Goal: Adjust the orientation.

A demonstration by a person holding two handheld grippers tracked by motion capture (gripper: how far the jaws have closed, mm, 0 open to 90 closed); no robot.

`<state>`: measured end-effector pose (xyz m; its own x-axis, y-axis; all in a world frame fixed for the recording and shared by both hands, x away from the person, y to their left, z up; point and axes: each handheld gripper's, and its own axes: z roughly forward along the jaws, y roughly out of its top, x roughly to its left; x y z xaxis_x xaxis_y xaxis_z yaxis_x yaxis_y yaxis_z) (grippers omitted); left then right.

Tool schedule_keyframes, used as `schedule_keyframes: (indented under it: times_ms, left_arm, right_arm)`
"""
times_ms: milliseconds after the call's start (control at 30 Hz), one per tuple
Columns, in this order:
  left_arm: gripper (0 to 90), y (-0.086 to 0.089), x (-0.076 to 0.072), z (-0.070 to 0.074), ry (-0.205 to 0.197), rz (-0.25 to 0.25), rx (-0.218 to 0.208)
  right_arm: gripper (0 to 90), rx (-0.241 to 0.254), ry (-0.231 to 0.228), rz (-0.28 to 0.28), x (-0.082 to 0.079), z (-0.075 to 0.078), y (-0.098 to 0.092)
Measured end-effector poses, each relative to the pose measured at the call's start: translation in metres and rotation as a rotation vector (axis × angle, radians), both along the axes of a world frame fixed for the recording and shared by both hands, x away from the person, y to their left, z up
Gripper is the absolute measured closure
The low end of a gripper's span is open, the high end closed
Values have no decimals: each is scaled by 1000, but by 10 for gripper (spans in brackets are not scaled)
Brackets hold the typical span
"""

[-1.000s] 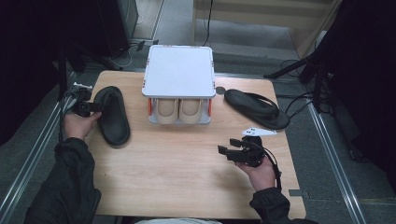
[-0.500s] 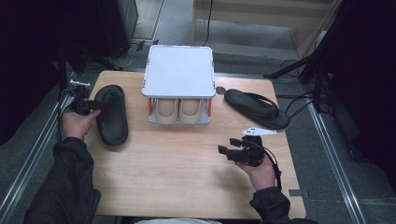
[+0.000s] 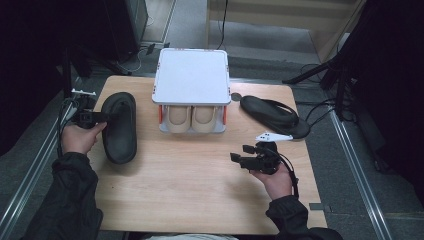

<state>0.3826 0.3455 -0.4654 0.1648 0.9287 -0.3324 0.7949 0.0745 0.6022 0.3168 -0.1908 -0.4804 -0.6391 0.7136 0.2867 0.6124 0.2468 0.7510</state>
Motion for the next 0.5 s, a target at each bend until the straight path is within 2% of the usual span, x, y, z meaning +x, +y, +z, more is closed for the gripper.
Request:
schedule_keyframes:
  times_ms: [133,367,500]
  left_arm:
    - [688,-8,-14,4,-10,-20,8]
    - [688,-22,-43,10,-11,-50,-5]
    - [688,-33,-60,16,-24,-72,-6]
  right_arm:
    - [353,3,-3,11,4,1,2]
    - [351,4,-11,31,11,3,8]
    - [352,2,-9,42,14,3,11]
